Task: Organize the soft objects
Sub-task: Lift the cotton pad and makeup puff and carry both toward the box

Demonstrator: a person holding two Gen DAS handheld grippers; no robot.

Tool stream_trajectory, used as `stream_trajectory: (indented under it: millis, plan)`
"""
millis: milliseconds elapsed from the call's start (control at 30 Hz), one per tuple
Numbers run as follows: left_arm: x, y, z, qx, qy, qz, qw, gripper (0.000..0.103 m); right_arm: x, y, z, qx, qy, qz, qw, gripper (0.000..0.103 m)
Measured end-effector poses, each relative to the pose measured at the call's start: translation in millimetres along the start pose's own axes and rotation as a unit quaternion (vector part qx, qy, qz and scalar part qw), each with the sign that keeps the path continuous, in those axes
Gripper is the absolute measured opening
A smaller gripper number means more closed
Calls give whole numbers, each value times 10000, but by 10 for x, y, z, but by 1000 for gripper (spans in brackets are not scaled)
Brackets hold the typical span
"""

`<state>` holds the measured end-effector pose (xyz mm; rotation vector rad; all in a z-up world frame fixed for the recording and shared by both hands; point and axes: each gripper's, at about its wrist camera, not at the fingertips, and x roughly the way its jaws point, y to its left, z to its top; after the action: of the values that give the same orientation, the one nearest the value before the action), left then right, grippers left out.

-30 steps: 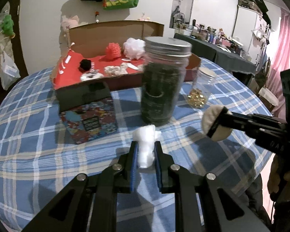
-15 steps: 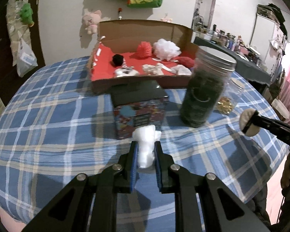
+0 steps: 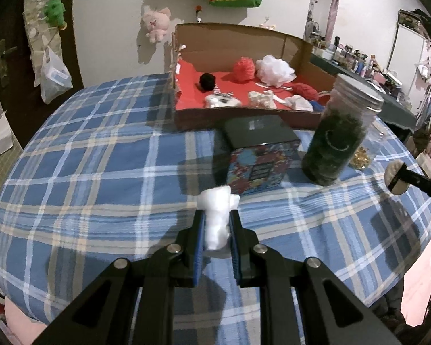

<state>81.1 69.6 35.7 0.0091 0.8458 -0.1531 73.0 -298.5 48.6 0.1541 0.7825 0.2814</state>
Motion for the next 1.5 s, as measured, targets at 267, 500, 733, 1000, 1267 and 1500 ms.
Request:
stream_trajectory:
  millis: [267, 500, 733, 1000, 1267, 1500]
  plan:
    - [9, 234, 8, -77, 86, 244, 9996, 17, 35, -126, 112, 95, 31, -100, 9999, 9]
    - [71, 405, 111, -102, 140, 344, 9993, 17, 43, -206, 237, 121, 15, -208, 9997, 9]
    - [172, 496, 219, -6, 237, 368, 9990, 17, 55, -288, 348, 151, -20, -271, 9995, 9]
    - [329, 550, 312, 228, 378, 332, 9985, 17, 112, -361, 530, 95, -2, -216, 9997, 9]
    - [435, 600, 437, 368, 447, 91, 9983, 17, 242, -336, 713, -100, 40, 42, 9999, 9]
    - [491, 578, 610, 611, 389, -323, 9969, 17, 377, -295, 839, -242, 156, 298, 9991, 9]
